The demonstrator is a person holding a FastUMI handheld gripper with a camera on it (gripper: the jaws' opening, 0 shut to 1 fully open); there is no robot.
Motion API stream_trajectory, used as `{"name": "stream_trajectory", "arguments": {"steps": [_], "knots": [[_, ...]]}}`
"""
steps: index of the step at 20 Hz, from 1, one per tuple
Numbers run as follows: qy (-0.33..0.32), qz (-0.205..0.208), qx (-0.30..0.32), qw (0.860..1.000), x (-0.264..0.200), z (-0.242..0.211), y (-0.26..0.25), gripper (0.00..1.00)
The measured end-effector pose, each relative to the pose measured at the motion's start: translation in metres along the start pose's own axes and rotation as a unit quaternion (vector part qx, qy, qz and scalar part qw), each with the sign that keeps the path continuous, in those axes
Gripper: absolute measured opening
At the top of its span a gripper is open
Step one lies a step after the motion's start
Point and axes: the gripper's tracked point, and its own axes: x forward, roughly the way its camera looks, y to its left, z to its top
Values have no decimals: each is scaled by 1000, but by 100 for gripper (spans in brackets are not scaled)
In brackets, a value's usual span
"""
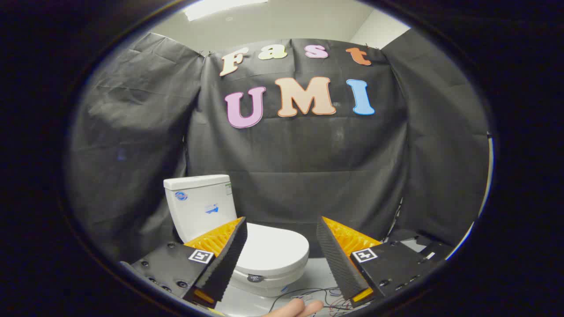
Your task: Open the toilet lid.
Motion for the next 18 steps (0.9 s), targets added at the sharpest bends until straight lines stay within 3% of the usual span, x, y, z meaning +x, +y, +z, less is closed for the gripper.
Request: {"name": "stream_trajectory", "arguments": {"steps": [18], "knots": [[1, -1, -1, 1000, 0, 1, 0, 98]]}}
